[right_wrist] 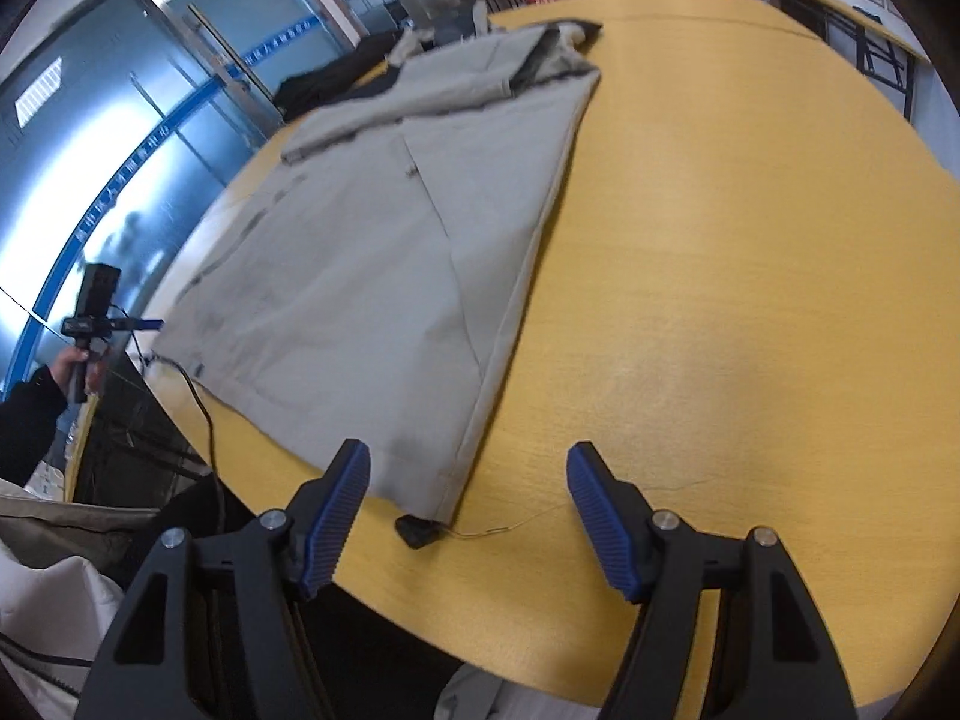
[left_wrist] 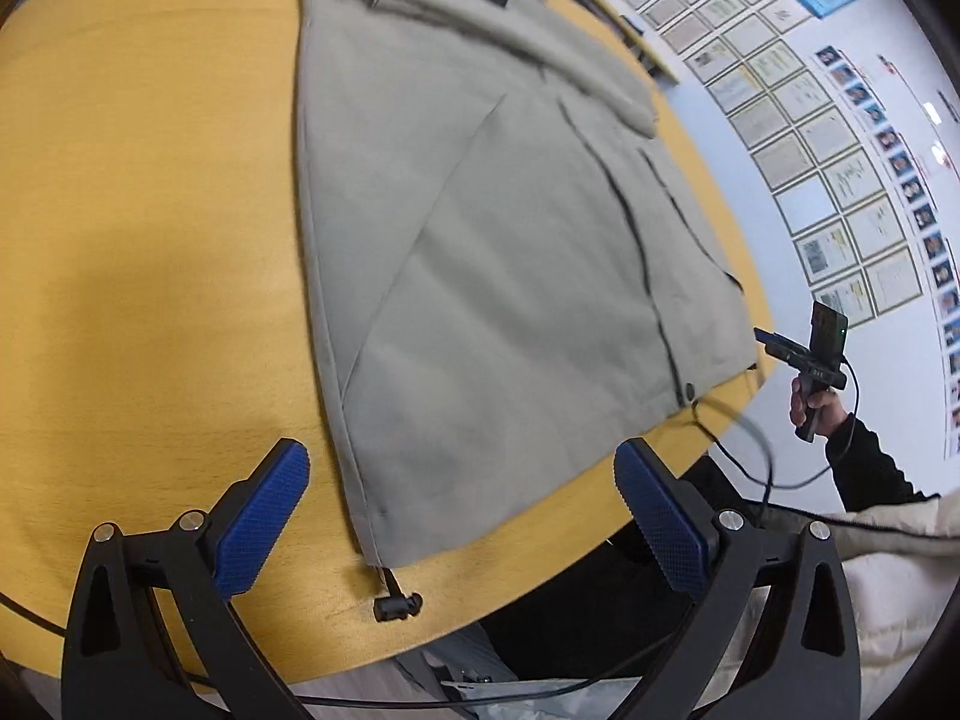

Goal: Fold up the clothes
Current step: 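Grasp the jacket hem with the left gripper while the right gripper grasps beside it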

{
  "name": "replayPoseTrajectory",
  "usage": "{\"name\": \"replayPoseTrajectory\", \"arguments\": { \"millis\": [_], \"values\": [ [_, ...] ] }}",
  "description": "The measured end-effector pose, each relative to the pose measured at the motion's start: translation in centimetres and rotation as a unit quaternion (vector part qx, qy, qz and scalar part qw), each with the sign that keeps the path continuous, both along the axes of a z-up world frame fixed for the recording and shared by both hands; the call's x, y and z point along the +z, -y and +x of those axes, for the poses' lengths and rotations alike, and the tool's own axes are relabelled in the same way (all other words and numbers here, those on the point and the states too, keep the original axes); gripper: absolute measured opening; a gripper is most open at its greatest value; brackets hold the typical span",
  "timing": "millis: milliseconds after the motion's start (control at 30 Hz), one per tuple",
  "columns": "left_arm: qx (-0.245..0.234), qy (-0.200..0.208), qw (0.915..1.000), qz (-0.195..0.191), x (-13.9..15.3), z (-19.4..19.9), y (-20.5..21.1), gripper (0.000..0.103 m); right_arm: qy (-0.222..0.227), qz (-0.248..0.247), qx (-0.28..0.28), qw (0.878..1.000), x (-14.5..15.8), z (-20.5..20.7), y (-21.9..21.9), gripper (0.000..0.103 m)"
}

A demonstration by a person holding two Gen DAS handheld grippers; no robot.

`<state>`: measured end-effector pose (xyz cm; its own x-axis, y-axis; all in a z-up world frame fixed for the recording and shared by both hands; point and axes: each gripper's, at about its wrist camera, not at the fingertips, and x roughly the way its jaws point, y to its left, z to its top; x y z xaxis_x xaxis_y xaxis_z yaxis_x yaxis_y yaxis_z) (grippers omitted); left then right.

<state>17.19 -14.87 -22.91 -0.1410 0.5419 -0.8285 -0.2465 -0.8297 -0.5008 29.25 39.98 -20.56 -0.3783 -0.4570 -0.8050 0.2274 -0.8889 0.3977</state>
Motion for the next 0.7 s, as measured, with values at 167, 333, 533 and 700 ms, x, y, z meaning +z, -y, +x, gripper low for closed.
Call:
{"name": "replayPoseTrajectory", "arguments": {
  "millis": [167, 333, 533, 700],
  "values": [
    [-0.007, -0.021, 0.9995, -0.021, -0.4, 0.0, -1.2, 0.103, 0.002, 0.015, 0.007, 1.000, -0.5, -1.6, 1.8, 0.071],
    [-0.010, -0.041, 0.9982, -0.042, -0.2, 0.1, -2.4, 0.103, 0.006, 0.025, 0.014, 1.000, -0.5, -2.5, 3.7, 0.064],
    [-0.009, -0.017, 0.9997, -0.012, 0.0, -0.2, -3.1, 0.102, 0.029, 0.007, -0.001, 1.000, -0.8, -3.2, 3.7, 0.021],
    [-0.010, -0.009, 0.9998, -0.011, 0.1, -0.4, -3.1, 0.100, 0.037, 0.007, 0.000, 0.999, -1.0, -3.3, 4.2, 0.009]
  ]
}}
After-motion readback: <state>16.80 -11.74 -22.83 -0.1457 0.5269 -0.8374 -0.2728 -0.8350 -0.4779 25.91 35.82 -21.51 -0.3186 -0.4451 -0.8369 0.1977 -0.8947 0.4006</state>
